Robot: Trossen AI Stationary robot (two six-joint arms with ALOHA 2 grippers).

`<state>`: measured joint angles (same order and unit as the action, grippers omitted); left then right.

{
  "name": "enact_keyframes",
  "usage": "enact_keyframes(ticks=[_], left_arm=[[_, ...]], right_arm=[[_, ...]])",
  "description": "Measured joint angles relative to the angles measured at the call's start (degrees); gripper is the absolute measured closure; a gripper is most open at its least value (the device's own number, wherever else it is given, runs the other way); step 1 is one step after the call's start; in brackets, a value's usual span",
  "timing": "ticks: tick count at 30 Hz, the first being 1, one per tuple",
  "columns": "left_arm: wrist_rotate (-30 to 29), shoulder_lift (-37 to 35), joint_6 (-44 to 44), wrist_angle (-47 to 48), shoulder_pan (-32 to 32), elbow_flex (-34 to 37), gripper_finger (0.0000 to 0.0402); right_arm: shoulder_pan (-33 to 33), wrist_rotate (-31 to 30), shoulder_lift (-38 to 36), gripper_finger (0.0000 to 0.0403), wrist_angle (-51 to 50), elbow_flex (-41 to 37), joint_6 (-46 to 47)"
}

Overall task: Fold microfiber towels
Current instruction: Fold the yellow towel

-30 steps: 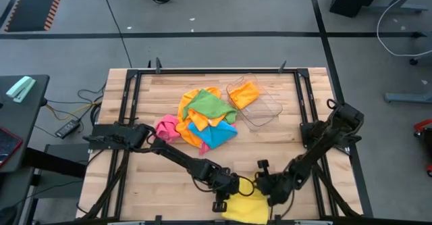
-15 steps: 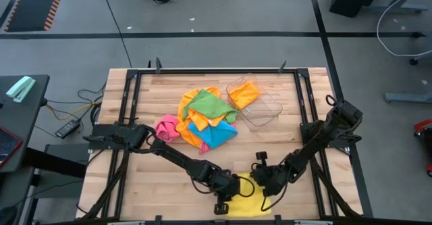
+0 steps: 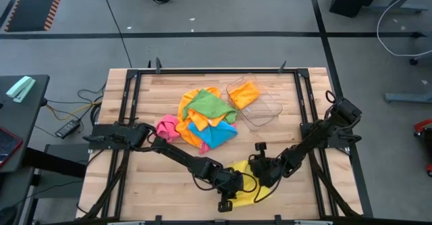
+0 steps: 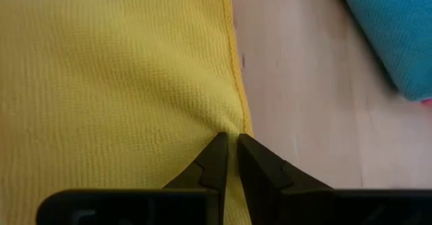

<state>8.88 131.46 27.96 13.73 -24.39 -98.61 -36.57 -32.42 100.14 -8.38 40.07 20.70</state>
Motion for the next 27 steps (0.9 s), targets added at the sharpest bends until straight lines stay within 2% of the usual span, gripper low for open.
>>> enact_keyframes(ticks=[5,12,20,27], left_arm=[[-0.81,-0.06,-0.08,2.39,0.97,0.0,0.0366],[-7.61,-0.46,3.4,14.88,2.29,-0.13,0.0348],[-7.58,-0.44,6.74,16.01,2.44,-0.19,0.0324],[-7.5,-1.91,6.98,17.82,2.72,0.04,0.0268]], right_arm=[[1.27,0.44,-0.31,0.0357,0.51,-0.14,-1.75],[0.7,0.89,-0.31,0.0357,0.88,-0.22,0.05],[0.52,1.53,-1.51,0.0357,0.98,-0.24,0.3],[0.72,1.64,-8.68,0.0356,-3.44,-0.39,-1.07]])
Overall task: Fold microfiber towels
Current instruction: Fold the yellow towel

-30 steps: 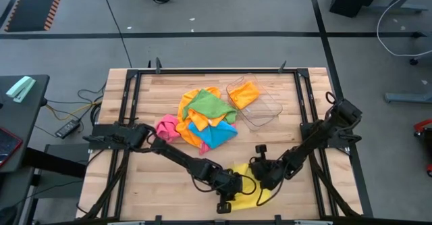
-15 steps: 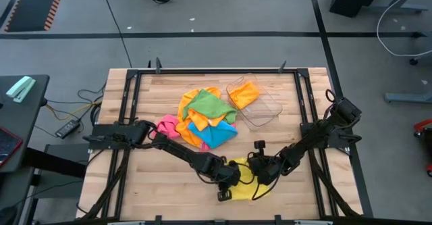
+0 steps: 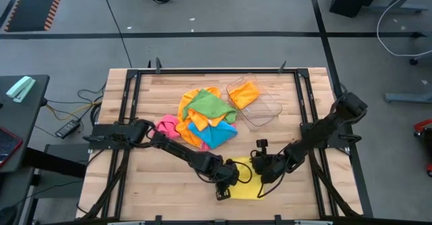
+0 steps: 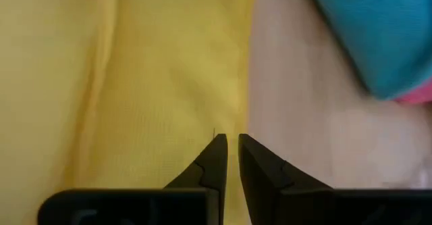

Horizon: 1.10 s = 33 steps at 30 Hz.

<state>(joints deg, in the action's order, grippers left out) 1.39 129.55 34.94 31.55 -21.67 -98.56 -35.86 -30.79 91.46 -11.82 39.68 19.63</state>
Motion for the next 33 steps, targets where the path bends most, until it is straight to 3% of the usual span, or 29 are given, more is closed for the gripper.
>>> enact_keyframes(ticks=[6,11,18,24,27,33], left_arm=[[0.15,-1.4,-2.38,1.54,0.8,0.0,0.0229],[1.42,-1.62,-2.62,4.49,0.72,0.02,0.0221],[2.39,-3.29,-4.4,5.71,0.72,0.0,0.0236],[2.38,-5.14,-4.55,5.63,1.97,0.0,0.0254],[2.29,-5.93,-4.57,5.87,2.07,-0.03,0.0263],[2.46,-6.09,-4.55,6.03,2.48,-0.04,0.0278]], right_arm=[[-0.02,1.04,-6.5,0.0356,-4.56,0.02,2.79],[-0.35,6.91,-10.46,0.0338,-4.53,0.11,5.19],[-0.36,7.26,-9.13,0.0254,-4.78,-0.23,13.37],[1.0,7.31,-8.28,0.0176,-4.7,-4.11,25.69],[0.96,7.35,-8.71,0.0158,-3.74,-6.24,30.77],[0.81,8.6,-8.15,0.0157,4.6,-10.6,31.02]])
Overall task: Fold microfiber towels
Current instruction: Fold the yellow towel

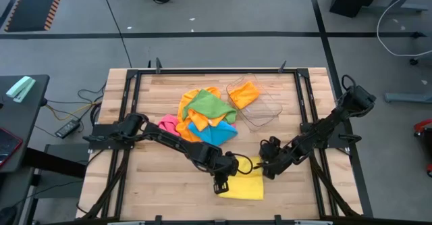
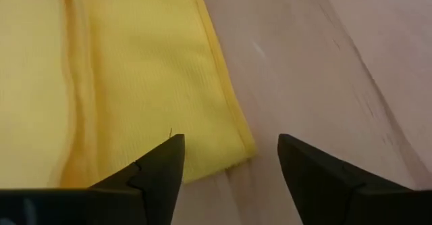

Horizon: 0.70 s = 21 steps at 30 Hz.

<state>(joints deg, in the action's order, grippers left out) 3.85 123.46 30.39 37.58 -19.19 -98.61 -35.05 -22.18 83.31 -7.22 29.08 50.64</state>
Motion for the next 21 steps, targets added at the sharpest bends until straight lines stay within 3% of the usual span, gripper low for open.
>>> enact_keyframes(ticks=[6,15,21], left_arm=[[-0.17,0.0,1.82,1.02,0.96,0.0,0.0289],[-0.16,-0.3,3.49,7.65,2.44,0.0,0.0293],[-0.24,-0.86,0.67,8.46,3.05,0.0,0.0303]], right_arm=[[-0.02,-2.15,1.29,0.0212,1.6,-1.33,-2.9],[0.02,-3.88,4.76,0.0383,5.74,-1.11,-5.67],[0.0,-3.01,1.37,0.0394,1.4,-1.22,-6.53]])
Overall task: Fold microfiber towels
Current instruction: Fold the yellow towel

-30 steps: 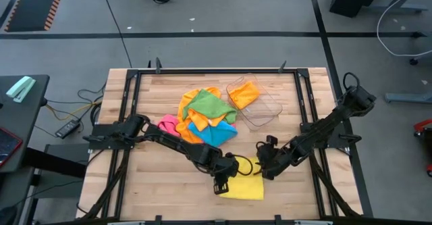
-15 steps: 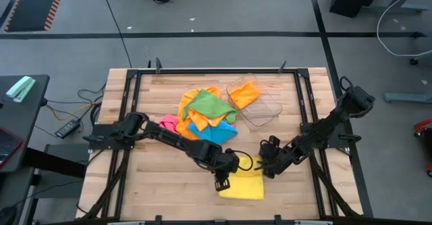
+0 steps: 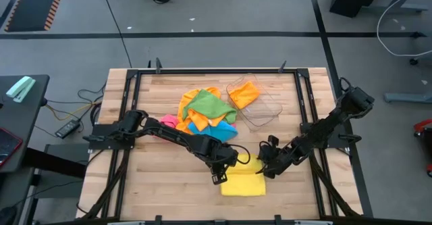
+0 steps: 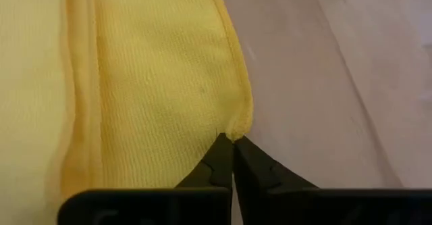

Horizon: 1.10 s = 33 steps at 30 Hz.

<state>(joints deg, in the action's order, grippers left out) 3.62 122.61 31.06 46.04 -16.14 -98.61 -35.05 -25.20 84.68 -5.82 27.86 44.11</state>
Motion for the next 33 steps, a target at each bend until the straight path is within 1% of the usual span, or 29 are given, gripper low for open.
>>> enact_keyframes(ticks=[4,8,13,16,18,22,25,29,33], left_arm=[[-2.4,0.0,-2.12,-1.6,0.28,0.0,0.0307],[-3.8,0.0,-4.5,-6.74,1.59,0.0,0.0303],[-3.84,0.0,-4.38,-11.75,5.18,0.0,0.0284],[-3.94,0.8,-4.8,-13.51,7.38,-0.11,0.0263],[-3.26,1.81,-5.66,-13.29,8.4,-0.02,0.0246],[1.77,4.69,-6.27,-14.72,8.97,0.0,0.0219],[2.58,6.57,-6.79,-14.72,8.42,-0.02,0.0209],[2.39,7.78,-7.78,-13.41,7.8,-0.11,0.0214],[1.49,8.24,-10.0,-11.95,7.0,-0.31,0.0246]], right_arm=[[-0.2,0.44,-2.86,0.0396,-3.33,0.0,-0.57],[-1.46,0.66,-5.08,0.0396,-4.87,0.53,-3.16],[-3.35,-0.67,-5.5,0.0396,-9.62,3.87,-5.86],[-4.05,-1.64,-5.52,0.0397,-10.33,4.81,-7.81],[-4.37,-1.76,-5.51,0.0397,-10.52,4.93,-8.28],[-4.52,-1.83,-5.52,0.0397,-10.64,5.03,-8.37],[-4.52,-1.98,-5.52,0.0397,-10.7,5.03,-8.37],[-4.56,-1.97,-5.52,0.0397,-10.73,5.03,-9.03],[-4.63,-1.96,-5.52,0.0397,-10.73,5.03,-10.26]])
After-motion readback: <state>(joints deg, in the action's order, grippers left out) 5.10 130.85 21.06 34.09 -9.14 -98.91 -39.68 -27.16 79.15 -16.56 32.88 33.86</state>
